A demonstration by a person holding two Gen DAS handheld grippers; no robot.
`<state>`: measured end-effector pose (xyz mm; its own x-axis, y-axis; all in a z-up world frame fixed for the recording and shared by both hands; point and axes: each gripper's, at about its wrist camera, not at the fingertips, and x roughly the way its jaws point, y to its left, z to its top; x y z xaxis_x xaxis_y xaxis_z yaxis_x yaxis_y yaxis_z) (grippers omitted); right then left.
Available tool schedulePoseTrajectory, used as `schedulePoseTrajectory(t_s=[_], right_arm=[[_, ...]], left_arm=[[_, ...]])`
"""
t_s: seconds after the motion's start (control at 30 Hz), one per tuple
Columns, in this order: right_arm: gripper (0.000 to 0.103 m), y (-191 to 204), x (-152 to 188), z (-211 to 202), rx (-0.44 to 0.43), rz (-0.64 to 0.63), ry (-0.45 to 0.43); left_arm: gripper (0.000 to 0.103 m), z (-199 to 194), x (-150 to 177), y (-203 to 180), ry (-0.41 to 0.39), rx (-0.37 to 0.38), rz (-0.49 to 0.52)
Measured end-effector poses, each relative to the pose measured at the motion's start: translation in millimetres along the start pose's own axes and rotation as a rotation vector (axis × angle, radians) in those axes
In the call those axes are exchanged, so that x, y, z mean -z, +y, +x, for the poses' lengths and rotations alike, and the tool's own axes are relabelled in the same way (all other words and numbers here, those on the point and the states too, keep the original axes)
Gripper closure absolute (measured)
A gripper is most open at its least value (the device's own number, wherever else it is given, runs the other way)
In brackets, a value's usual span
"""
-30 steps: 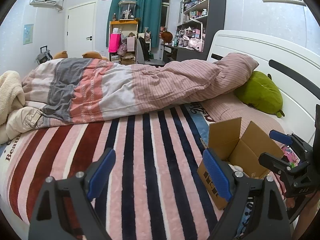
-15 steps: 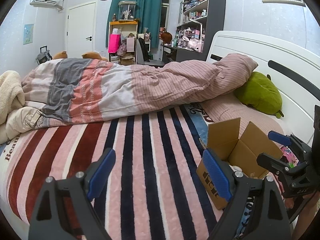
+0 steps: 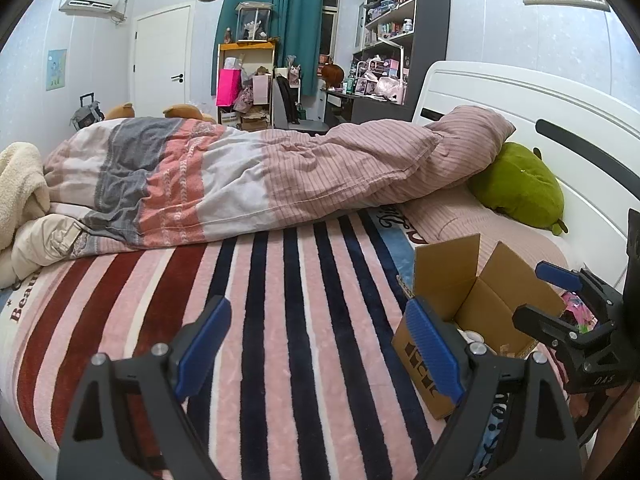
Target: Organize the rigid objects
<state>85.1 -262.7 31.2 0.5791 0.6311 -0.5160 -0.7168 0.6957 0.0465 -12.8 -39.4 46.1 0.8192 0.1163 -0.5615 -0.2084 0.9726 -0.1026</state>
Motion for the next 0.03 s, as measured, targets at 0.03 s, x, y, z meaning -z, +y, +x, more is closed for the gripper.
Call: schedulePoseTrajectory(t_s=[0.03], right_arm=[[0.0, 0.9, -0.1, -0.4, 0.002, 0.001, 0.0]], left_arm=[[0.016, 0.1, 0.0, 0.0, 0.001, -0.004, -0.001]])
